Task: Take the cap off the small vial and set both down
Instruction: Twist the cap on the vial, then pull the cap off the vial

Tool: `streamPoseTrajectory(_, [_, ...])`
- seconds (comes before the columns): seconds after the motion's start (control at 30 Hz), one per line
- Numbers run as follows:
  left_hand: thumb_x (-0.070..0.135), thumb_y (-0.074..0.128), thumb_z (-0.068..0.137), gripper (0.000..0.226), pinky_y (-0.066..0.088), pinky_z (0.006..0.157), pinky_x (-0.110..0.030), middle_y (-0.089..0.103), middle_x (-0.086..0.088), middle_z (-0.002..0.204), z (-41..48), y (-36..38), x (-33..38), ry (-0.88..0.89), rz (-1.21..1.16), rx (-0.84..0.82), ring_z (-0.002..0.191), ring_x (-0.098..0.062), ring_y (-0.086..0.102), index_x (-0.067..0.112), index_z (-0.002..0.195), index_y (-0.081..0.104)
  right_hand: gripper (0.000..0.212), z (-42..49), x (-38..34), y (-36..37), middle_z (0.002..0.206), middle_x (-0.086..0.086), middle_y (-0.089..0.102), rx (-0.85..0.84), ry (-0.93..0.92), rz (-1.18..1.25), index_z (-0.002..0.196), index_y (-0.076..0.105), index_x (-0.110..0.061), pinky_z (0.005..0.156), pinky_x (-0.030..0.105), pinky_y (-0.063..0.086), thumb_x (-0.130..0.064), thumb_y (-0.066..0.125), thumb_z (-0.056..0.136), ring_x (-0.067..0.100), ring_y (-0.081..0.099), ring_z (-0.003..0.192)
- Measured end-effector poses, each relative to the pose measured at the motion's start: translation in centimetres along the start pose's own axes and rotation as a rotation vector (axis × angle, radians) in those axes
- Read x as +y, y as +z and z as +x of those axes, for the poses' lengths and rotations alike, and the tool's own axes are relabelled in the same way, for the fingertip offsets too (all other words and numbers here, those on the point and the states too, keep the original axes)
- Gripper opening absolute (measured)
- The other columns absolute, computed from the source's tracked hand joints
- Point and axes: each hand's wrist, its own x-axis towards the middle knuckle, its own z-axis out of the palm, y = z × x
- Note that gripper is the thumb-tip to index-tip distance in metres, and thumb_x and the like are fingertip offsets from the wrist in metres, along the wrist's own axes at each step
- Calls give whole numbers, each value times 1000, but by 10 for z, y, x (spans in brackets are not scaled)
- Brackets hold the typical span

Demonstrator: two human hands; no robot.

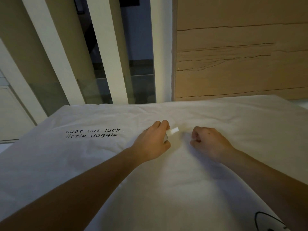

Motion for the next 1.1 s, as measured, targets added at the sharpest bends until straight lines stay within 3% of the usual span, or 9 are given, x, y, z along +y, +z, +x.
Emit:
streamPoseTrajectory(0.2, [20, 70, 84, 33, 34, 66, -21, 45, 3, 102, -3, 0, 0, 38, -14, 28, 84, -18, 53, 21, 112, 52, 46, 0, -2, -7, 99, 1, 61, -32, 37, 64, 122, 58, -18, 81, 41, 54, -31, 75, 81, 28, 63, 96])
streamPoseTrajectory(0.27, [22, 72, 83, 35, 34, 70, -22, 48, 2, 105, -3, -1, 0, 31, -20, 38, 85, -16, 51, 21, 113, 53, 46, -1, -7, -10, 97, -3, 54, 24, 19, 51, 122, 57, -21, 76, 37, 50, -38, 74, 83, 24, 59, 92])
streamPoseTrajectory(0.37, [24, 73, 83, 36, 36, 73, -24, 53, 0, 108, -5, -2, 4, 34, -15, 67, 85, -15, 51, 21, 114, 55, 30, -5, -26, -17, 82, -1, 62, 92, 30, 244, 107, 61, -21, 67, 37, 47, -47, 64, 92, 21, 59, 73])
streamPoseTrajectory(0.43, [25, 74, 83, 36, 39, 73, -24, 56, -2, 107, -6, -4, 9, 57, 2, 102, 85, -16, 55, 20, 114, 56, 35, -8, -43, -22, 81, 6, 69, 59, 60, 453, 100, 64, -17, 61, 34, 45, -51, 53, 96, 19, 58, 63])
streamPoseTrajectory(0.53, [28, 74, 83, 38, 47, 75, -28, 61, -5, 110, -6, -8, 18, 91, 3, 177, 90, -19, 60, 18, 115, 56, 47, -12, -61, -26, 85, 10, 73, -33, 111, 531, 101, 64, -15, 53, 29, 40, -56, 40, 100, 19, 58, 57])
streamPoseTrajectory(0.63, [32, 76, 82, 43, 52, 79, -33, 61, -4, 112, -9, -15, 23, 124, -6, 230, 95, -20, 61, 18, 115, 52, 47, -16, -68, -27, 75, 10, 69, -109, 98, 663, 96, 66, -12, 46, 28, 37, -50, 40, 103, 20, 55, 51])
streamPoseTrajectory(0.83, [36, 83, 74, 45, 49, 66, -35, 61, -2, 90, -16, -28, 27, 126, -93, 260, 79, -20, 60, 24, 88, 42, 35, -15, -69, -31, 61, 7, 67, -105, 78, 761, 83, 68, -5, 46, 28, 44, -29, 52, 103, 19, 56, 48])
streamPoseTrajectory(1.1, [34, 88, 66, 38, 56, 71, -39, 68, -1, 83, -11, -50, 30, 28, -191, 74, 78, -19, 64, 22, 86, 58, 31, -20, -67, -32, 63, 7, 68, -67, -33, 646, 81, 65, -9, 50, 29, 47, -27, 53, 103, 17, 60, 50])
